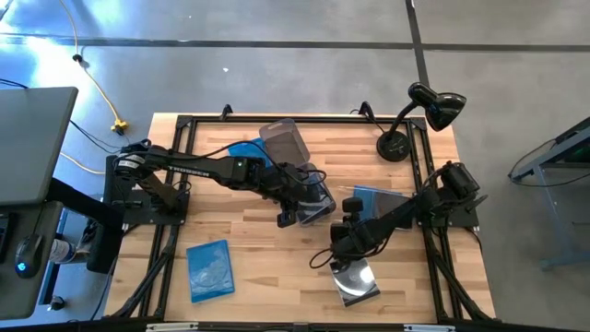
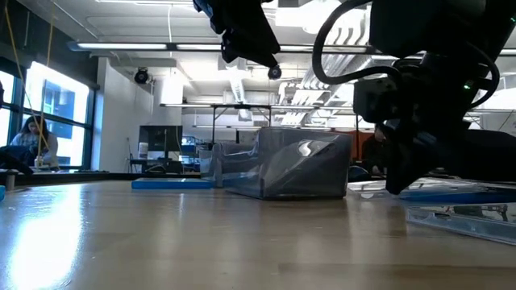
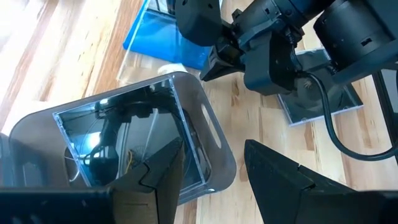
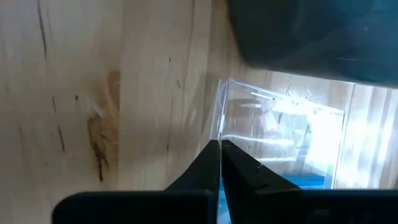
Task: Pick & place jewel cases by type
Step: Put the left black CD case into the bottom black bin
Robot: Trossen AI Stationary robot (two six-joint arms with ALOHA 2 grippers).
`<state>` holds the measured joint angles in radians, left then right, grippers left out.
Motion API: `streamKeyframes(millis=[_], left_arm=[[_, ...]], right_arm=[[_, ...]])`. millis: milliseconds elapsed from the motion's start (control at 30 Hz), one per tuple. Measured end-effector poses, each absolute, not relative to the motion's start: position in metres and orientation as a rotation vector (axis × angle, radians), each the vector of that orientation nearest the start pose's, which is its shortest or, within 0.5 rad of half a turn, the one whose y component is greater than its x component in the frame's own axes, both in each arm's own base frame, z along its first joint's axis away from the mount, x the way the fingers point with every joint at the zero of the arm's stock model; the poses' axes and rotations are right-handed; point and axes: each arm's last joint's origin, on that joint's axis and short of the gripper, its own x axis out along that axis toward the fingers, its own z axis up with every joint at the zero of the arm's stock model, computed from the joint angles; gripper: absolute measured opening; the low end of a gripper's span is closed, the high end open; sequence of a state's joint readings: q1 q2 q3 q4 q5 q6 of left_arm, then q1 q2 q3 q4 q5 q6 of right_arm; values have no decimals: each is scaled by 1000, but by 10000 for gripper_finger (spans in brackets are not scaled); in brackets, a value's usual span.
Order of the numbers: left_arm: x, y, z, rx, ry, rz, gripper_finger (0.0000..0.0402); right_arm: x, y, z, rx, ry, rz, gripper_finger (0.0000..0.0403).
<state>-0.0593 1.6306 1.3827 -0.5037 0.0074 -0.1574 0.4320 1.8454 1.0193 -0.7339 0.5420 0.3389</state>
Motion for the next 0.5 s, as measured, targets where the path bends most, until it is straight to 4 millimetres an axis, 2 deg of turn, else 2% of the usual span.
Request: streamKeyframes(millis=[200, 333, 500], left_arm=[[359, -22, 298, -137, 759, -19, 168], [361, -23, 298, -83, 745, -55, 168], [370, -18, 309, -63, 591, -58, 168]], right_arm=[[280, 123, 133, -468, 1329, -291, 1], [279, 134, 151, -456, 1360, -330, 5], [271, 144, 180, -466, 1422, -436, 21]])
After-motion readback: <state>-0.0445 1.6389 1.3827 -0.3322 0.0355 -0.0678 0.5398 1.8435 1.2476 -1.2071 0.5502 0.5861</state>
